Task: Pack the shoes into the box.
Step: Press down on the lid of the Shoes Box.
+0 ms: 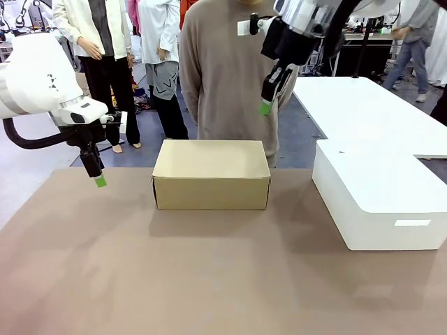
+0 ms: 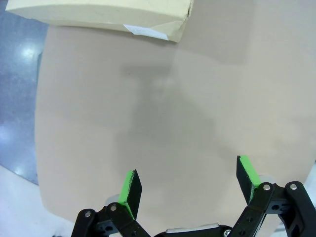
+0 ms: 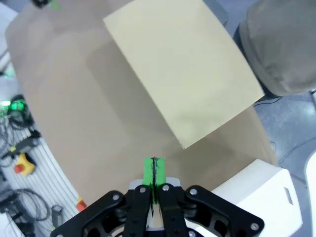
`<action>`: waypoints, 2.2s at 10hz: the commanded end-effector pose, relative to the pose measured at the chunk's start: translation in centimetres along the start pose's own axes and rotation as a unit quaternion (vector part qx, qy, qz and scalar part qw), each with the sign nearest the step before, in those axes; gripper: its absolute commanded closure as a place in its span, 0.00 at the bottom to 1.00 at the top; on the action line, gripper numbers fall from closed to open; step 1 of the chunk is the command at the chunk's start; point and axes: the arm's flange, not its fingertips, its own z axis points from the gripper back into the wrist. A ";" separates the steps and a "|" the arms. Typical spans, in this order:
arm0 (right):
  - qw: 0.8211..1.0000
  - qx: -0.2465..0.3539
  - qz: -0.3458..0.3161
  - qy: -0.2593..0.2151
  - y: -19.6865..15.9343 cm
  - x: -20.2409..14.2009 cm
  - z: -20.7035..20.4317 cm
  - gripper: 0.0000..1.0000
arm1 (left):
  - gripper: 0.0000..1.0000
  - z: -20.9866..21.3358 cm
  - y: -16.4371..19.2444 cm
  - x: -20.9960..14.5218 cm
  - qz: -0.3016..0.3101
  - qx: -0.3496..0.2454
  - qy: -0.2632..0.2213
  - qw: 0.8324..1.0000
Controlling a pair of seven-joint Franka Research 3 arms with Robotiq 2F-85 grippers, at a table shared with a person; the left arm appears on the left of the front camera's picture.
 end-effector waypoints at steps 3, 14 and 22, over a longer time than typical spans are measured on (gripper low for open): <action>0.994 -0.026 -0.107 0.000 -4.5 8.0 -3.4 1.00 | 0.00 0.2 -0.1 -0.3 -0.002 -0.001 0.001 1.000; 0.988 -0.036 -0.147 0.026 -8.8 12.5 -14.5 1.00 | 0.00 0.2 -0.1 -0.3 -0.002 -0.001 0.001 1.000; 0.983 -0.032 -0.180 0.020 -9.8 13.5 -18.7 1.00 | 0.00 0.2 -0.1 -0.3 -0.002 -0.001 0.001 1.000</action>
